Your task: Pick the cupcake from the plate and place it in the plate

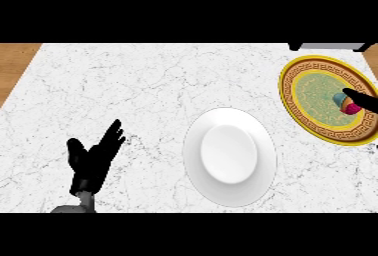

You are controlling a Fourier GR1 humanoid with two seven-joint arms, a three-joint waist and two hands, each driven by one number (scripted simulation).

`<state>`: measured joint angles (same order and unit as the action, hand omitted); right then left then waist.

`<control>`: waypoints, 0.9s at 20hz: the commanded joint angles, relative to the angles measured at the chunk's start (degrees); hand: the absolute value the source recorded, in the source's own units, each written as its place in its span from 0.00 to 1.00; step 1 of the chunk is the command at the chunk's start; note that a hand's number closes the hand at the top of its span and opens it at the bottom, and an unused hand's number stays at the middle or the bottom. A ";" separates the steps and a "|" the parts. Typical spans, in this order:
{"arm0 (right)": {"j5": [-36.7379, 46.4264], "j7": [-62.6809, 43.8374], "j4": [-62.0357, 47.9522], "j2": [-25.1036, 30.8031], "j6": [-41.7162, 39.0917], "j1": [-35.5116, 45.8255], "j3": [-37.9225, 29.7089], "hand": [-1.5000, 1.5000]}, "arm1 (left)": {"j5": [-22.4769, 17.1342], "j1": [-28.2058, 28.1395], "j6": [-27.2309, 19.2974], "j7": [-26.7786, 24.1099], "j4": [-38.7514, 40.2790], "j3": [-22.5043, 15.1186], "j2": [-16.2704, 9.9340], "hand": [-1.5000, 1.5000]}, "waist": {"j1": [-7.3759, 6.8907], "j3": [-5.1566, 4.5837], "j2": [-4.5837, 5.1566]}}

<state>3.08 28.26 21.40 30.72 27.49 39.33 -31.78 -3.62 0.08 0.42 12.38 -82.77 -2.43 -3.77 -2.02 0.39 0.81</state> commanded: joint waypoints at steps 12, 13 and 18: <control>-6.97 3.58 9.30 3.21 -28.25 -17.75 1.29 0.00 | -0.01 -4.78 0.07 0.17 -2.77 1.06 -0.86 0.50 | 2.65 -0.46 -1.12; -7.32 3.69 10.32 1.94 -27.55 -18.39 1.73 0.00 | 1.12 -1.18 -2.66 6.16 -4.51 -0.54 0.98 0.50 | 2.42 -0.42 -0.99; -6.28 3.01 19.92 0.84 -27.37 -29.40 4.27 0.00 | 0.39 -2.08 -0.87 -0.48 1.45 1.83 0.18 0.50 | 2.89 -0.48 -1.05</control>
<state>-2.95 32.61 34.98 31.16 2.31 17.14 -28.76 -2.89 -2.14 -0.82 12.83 -83.67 -1.41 -3.52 0.51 0.09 -0.35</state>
